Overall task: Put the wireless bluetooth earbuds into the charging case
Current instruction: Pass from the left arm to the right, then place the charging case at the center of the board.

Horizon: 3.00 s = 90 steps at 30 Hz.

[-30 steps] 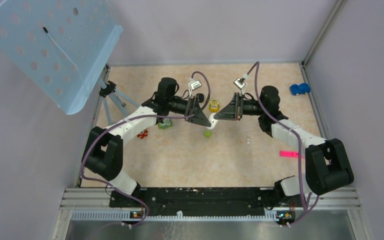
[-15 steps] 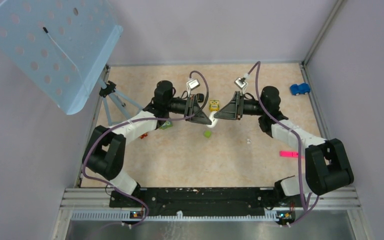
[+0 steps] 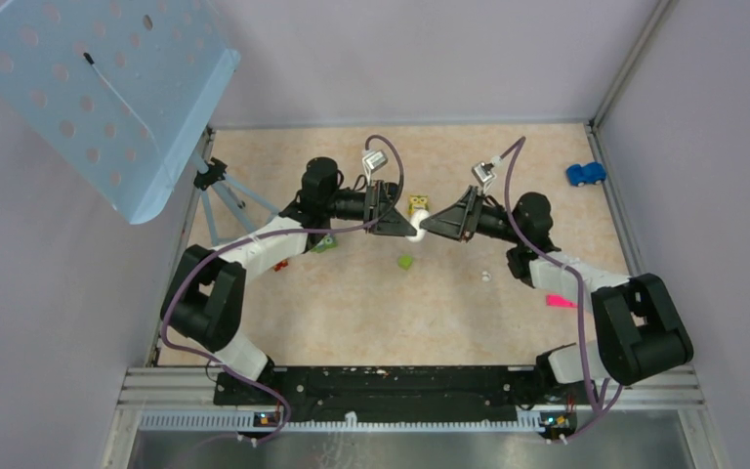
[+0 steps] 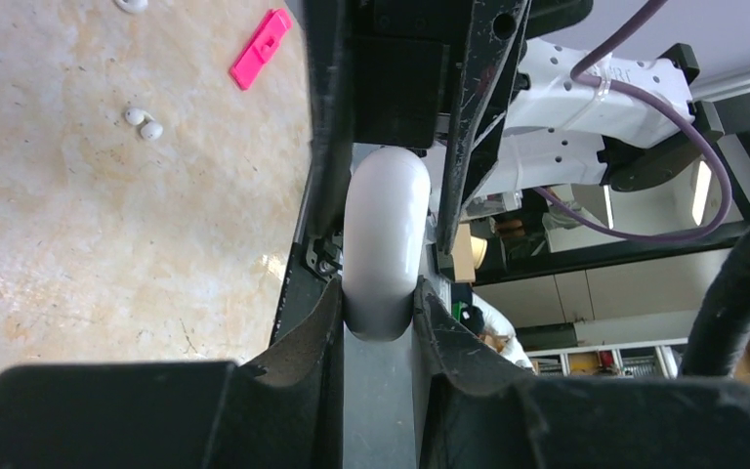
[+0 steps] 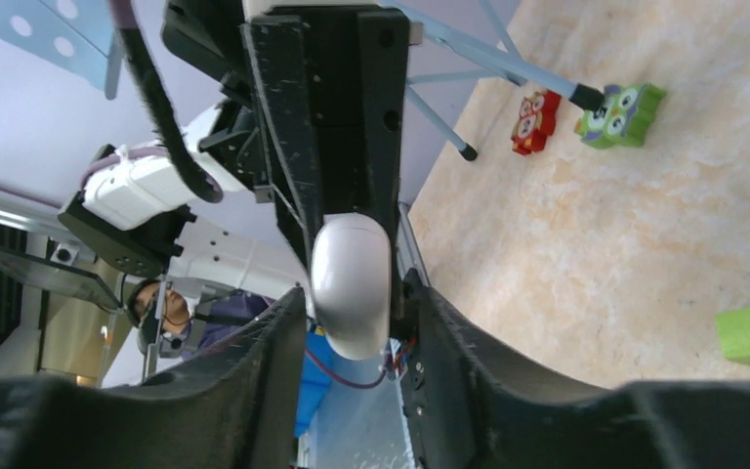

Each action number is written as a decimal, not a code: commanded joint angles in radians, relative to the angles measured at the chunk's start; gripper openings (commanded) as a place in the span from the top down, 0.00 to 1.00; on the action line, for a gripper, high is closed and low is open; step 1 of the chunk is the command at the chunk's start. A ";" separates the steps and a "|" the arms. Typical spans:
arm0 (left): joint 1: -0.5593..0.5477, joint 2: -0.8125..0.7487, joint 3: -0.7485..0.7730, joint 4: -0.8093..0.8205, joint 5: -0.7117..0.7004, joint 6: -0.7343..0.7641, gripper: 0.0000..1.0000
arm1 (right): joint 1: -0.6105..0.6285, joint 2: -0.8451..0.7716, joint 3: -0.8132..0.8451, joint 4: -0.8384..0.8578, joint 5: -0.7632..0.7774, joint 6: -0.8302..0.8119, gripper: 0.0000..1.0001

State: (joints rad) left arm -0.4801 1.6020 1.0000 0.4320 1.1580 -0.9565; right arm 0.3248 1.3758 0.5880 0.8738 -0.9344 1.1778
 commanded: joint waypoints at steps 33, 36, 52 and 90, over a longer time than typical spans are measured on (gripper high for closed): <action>0.083 -0.120 -0.017 0.044 -0.092 -0.012 0.54 | 0.056 -0.072 0.085 -0.456 0.225 -0.295 1.00; 0.086 -0.129 -0.021 0.017 -0.105 0.004 0.53 | 0.056 -0.073 0.092 -0.476 0.231 -0.303 1.00; 0.085 -0.180 0.059 -0.423 -0.318 0.407 0.28 | 0.025 0.007 0.188 -0.787 0.292 -0.249 1.00; -0.191 -0.286 0.014 -0.547 -0.884 0.746 0.03 | -0.012 0.166 0.350 -1.323 0.715 -0.493 1.00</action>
State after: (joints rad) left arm -0.6952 1.2850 0.9501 -0.0212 0.2890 -0.1272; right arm 0.3210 1.5433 0.8997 -0.2390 -0.4889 0.8612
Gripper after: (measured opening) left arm 0.965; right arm 0.196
